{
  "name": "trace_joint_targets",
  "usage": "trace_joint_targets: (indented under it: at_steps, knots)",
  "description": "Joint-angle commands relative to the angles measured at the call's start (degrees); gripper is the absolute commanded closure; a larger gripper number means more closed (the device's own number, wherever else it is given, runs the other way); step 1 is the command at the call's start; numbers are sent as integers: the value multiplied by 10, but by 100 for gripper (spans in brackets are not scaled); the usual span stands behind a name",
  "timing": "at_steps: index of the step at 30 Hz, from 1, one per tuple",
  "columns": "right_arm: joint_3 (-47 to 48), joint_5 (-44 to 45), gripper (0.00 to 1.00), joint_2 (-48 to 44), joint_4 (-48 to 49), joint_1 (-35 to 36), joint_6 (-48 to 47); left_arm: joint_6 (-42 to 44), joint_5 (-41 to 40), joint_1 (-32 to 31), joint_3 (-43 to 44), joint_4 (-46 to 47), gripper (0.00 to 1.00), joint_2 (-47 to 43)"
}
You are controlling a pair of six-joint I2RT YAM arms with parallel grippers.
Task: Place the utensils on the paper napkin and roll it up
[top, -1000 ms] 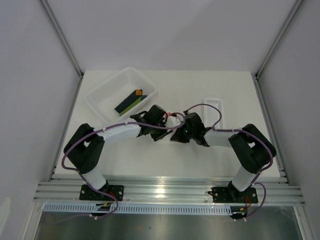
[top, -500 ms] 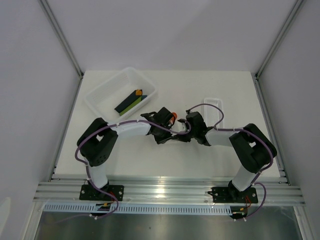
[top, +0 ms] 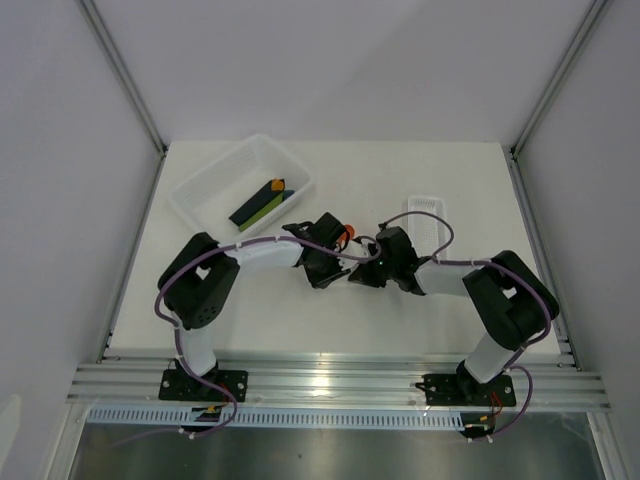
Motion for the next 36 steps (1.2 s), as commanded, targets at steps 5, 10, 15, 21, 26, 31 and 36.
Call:
trace_joint_targets:
  at_steps: [5, 10, 15, 21, 26, 31, 36]
  knots:
    - [-9, 43, 100, -69, -38, 0, 0, -27, -2, 11, 34, -10, 66, 16]
    - [-10, 61, 100, -91, -67, -6, -6, -38, -14, 12, 56, -29, 65, 42]
    - [-28, 148, 100, -139, -145, -13, -11, -35, -5, 13, 41, -17, 64, 24]
    - [-35, 196, 100, -149, -169, -27, -16, -37, -5, 13, 40, -17, 63, 21]
    - [-31, 188, 100, -125, -154, -35, -24, -38, -9, 13, 51, -11, 61, 0]
    - [-34, 176, 100, -124, -143, -35, -24, -47, -1, 13, 80, -18, 60, 7]
    - [-38, 174, 100, -119, -142, -35, -24, -53, -16, 13, 92, -15, 57, 4]
